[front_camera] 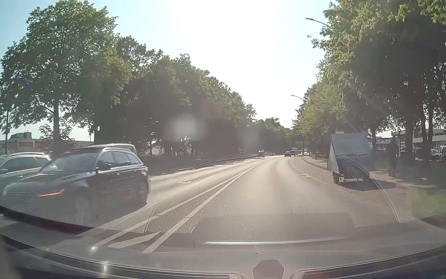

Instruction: Follow the waypoints while adhering to traffic rules and regulations

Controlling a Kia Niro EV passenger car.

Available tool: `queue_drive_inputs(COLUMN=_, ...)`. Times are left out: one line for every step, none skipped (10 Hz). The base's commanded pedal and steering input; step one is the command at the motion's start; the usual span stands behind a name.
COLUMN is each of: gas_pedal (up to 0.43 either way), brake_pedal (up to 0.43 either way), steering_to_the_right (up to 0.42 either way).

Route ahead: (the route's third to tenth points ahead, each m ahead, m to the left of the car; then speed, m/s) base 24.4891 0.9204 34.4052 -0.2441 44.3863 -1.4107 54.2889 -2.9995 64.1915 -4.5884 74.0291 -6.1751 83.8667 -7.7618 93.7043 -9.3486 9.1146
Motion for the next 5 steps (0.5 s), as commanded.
queue_drive_inputs(gas_pedal=0.319, brake_pedal=0.006, steering_to_the_right=0.053)
queue_drive_inputs(gas_pedal=0.319, brake_pedal=0.006, steering_to_the_right=0.053)
queue_drive_inputs(gas_pedal=0.319, brake_pedal=0.006, steering_to_the_right=0.052)
queue_drive_inputs(gas_pedal=0.319, brake_pedal=0.006, steering_to_the_right=0.049)
queue_drive_inputs(gas_pedal=0.319, brake_pedal=0.006, steering_to_the_right=0.044)
